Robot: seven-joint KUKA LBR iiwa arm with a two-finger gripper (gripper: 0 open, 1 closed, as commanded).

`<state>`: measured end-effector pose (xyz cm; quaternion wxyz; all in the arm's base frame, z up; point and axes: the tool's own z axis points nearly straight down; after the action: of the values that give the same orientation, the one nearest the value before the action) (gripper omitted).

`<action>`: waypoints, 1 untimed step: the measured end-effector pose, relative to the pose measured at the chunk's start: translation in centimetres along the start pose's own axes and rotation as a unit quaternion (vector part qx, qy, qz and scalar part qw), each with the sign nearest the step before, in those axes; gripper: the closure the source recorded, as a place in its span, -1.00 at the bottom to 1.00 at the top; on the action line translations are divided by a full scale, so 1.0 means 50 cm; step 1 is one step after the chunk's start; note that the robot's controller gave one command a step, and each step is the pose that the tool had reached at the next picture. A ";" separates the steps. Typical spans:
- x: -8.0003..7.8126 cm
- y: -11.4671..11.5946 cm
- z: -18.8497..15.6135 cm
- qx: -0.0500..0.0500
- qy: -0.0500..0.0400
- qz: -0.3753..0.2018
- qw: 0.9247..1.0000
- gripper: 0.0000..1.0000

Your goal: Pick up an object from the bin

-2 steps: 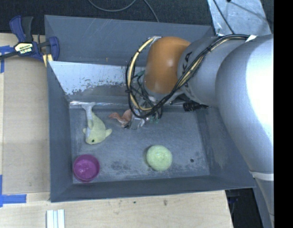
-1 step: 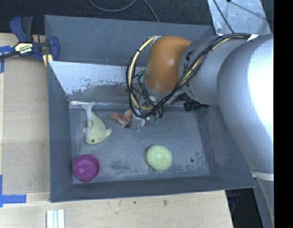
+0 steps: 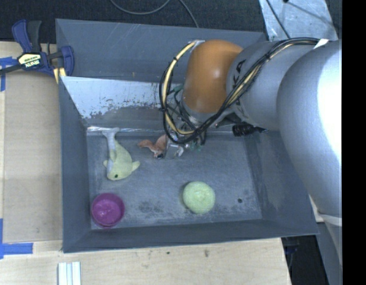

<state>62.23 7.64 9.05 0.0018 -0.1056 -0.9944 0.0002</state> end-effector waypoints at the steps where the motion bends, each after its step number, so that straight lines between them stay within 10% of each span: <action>1: -0.002 0.000 -0.033 0.000 -0.002 0.000 1.000 1.00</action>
Offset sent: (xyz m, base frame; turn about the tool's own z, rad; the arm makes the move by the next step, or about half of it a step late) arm -0.0001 0.0001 0.0140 0.0000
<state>62.33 7.63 10.69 0.0002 -0.1055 -0.9944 -0.0001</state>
